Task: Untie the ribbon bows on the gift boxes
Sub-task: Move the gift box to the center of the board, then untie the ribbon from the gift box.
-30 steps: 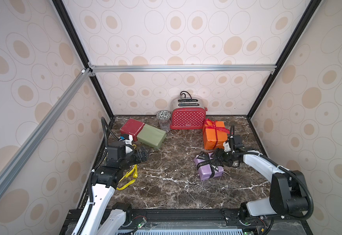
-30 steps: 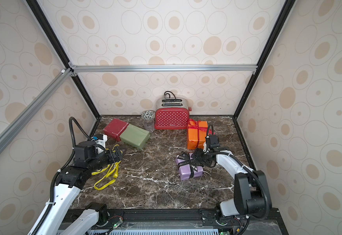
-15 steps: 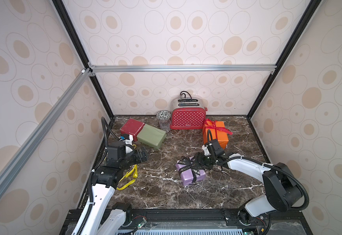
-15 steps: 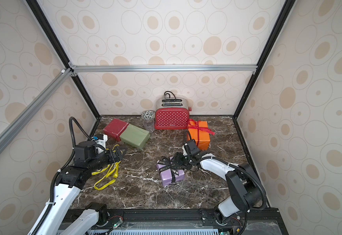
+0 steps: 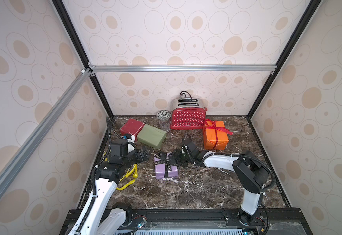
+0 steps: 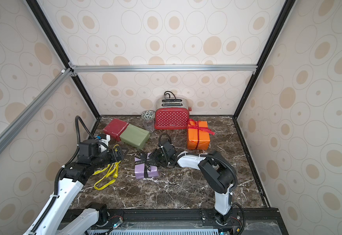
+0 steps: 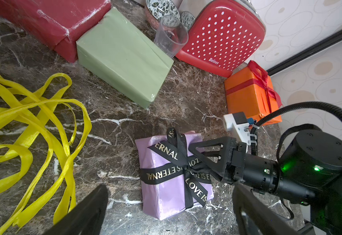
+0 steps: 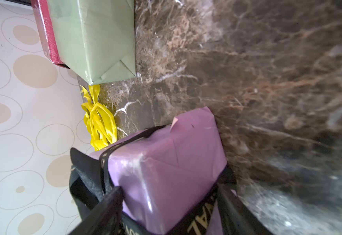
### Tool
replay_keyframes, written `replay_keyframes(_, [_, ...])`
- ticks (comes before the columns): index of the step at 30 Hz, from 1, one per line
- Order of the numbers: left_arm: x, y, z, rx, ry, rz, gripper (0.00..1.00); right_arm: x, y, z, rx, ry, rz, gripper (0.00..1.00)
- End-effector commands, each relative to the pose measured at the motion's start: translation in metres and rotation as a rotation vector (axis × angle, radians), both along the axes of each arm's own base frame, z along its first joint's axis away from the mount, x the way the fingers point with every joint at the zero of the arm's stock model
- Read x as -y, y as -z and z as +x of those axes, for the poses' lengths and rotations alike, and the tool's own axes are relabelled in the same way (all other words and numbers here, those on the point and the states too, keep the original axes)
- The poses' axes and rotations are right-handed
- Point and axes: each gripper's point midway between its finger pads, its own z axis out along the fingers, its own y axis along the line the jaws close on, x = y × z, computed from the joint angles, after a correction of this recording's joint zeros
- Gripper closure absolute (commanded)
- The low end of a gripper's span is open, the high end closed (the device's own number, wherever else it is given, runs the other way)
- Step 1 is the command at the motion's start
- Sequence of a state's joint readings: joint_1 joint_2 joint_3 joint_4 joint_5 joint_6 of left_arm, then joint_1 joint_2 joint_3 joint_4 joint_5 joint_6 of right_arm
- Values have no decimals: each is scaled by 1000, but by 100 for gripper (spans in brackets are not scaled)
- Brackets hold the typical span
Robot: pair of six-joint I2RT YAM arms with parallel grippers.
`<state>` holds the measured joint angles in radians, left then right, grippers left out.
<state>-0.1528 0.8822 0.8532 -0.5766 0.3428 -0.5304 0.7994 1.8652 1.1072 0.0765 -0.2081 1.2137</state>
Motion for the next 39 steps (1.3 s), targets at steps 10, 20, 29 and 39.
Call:
replay_keyframes(10, [-11, 40, 2, -153, -14, 169, 21, 44, -55, -32, 272, -278, -285, 25])
replay_keyframes(20, [52, 42, -4, -128, 6, 576, 29, 162, -57, -24, 660, 6, -525, 27])
replay_keyframes(29, [152, 61, -9, -111, -5, 469, 45, 159, -33, -16, 564, -16, -613, 31])
replay_keyframes(39, [129, 73, -20, -135, -180, 462, 40, 153, -28, -16, 543, -45, -616, 32])
